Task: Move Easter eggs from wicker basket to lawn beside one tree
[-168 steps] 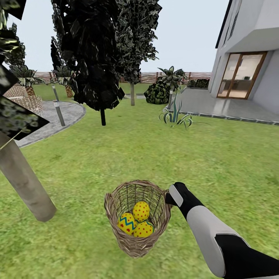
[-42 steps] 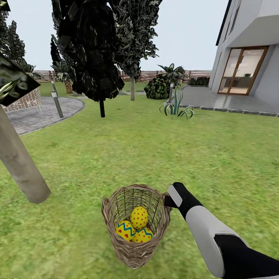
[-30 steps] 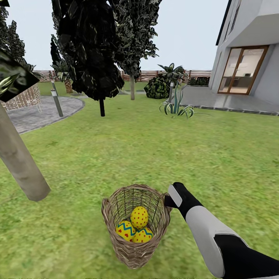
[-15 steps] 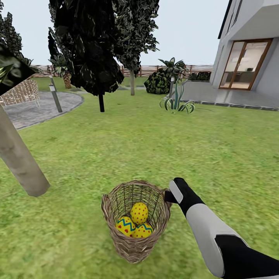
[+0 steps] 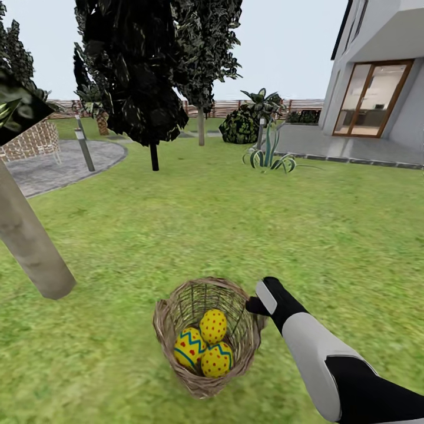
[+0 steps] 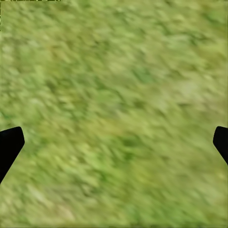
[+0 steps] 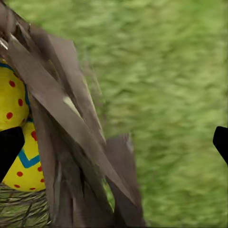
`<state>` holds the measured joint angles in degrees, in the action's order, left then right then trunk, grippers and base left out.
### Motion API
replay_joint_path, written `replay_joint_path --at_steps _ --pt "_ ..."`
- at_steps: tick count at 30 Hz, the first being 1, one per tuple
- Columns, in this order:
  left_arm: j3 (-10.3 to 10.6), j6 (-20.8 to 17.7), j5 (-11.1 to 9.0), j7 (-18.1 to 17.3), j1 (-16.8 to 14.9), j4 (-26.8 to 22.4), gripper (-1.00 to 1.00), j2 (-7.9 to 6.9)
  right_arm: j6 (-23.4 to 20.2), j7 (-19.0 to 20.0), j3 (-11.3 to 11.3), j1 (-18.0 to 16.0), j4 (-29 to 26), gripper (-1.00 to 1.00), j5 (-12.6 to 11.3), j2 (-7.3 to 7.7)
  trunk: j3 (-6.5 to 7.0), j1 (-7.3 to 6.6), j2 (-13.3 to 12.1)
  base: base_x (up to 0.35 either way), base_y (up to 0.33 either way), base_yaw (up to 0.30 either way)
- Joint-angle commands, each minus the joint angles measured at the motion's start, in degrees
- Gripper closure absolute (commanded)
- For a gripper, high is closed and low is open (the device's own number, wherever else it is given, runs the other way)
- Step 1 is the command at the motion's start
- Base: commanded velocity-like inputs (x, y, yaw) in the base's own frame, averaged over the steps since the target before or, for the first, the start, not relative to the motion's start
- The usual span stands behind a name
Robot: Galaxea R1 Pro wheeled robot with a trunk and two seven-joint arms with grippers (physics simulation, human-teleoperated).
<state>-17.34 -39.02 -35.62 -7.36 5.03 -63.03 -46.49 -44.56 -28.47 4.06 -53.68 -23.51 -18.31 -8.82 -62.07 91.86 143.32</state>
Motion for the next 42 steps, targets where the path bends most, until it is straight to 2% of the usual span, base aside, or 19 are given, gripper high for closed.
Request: replay_joint_path --at_steps 1,7,42 --pt "-0.1 -0.3 0.0 -0.2 0.1 -0.1 -1.00 0.00 -0.1 -0.5 0.2 0.0 -0.1 -1.00 -0.3 -0.06 0.18 -0.03 0.0 0.000 0.000 0.000" --pt "-0.1 -0.2 0.0 -0.2 0.1 -0.1 -1.00 0.00 -0.1 -0.5 0.2 0.0 0.0 -1.00 -0.3 -0.06 1.51 -0.18 -0.1 0.000 0.000 0.000" --pt "-0.1 -0.1 0.0 -0.2 0.2 0.0 -1.00 0.00 -0.1 -0.5 0.2 0.0 -0.1 -1.00 -0.3 -0.12 7.79 -7.87 -14.1 0.000 0.000 0.000"
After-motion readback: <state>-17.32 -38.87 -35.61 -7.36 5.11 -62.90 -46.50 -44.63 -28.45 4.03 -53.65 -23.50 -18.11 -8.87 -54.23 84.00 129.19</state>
